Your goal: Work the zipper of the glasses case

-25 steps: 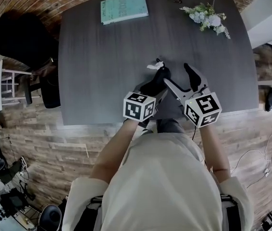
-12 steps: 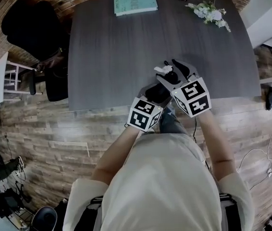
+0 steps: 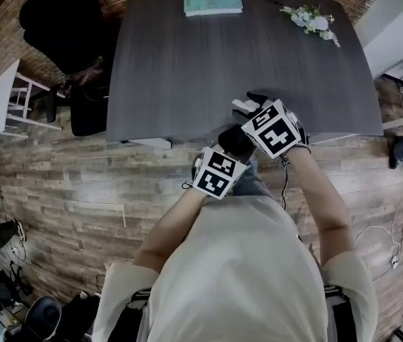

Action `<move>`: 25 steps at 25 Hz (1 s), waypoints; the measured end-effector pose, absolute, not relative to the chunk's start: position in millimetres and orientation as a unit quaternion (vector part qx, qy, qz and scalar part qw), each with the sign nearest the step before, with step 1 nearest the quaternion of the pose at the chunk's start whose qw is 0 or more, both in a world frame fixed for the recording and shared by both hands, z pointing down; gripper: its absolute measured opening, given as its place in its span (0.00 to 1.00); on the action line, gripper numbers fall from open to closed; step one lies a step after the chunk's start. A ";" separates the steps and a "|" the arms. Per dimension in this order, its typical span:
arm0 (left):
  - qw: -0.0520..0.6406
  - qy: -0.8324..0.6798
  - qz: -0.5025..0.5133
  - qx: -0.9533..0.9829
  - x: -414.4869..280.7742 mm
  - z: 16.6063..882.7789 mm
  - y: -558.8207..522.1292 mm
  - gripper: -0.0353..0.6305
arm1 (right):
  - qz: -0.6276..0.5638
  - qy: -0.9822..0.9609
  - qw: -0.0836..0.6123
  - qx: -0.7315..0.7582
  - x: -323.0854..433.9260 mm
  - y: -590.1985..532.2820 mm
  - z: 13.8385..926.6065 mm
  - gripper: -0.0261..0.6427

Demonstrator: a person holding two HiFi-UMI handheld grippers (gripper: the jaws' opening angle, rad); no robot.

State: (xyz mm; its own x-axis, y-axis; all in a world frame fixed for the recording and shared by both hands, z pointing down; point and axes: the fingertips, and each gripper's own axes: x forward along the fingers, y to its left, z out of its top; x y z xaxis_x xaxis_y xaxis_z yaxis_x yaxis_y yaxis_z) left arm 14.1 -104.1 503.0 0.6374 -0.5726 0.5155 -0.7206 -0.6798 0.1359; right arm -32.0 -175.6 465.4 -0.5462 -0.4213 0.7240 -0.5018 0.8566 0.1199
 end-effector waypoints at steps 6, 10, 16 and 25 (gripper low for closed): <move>0.143 -0.375 0.239 0.884 11.2 504.3 -80.7 0.45 | 0.020 -0.860 0.428 0.276 -34.7 -158.4 464.9 0.14; 0.152 -0.375 0.239 0.883 6.2 505.9 -73.4 0.45 | 0.009 -0.868 0.409 0.282 -35.9 -149.0 453.5 0.09; 0.186 -0.389 0.203 0.879 -9.1 498.9 -75.5 0.44 | 0.043 -0.895 0.331 0.297 -36.5 -140.8 410.9 0.07; 0.187 -0.390 0.152 0.889 -14.3 480.2 -77.8 0.44 | 0.051 -0.905 0.286 0.310 -15.6 -143.4 378.1 0.06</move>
State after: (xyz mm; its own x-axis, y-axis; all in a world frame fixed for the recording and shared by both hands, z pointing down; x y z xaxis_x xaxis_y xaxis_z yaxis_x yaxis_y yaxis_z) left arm -14.3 -77.8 480.2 0.6498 -0.6366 0.4153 -0.7499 -0.6260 0.2138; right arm -15.6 -143.4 378.1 -0.6443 -0.5313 0.5501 -0.5899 0.8030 0.0846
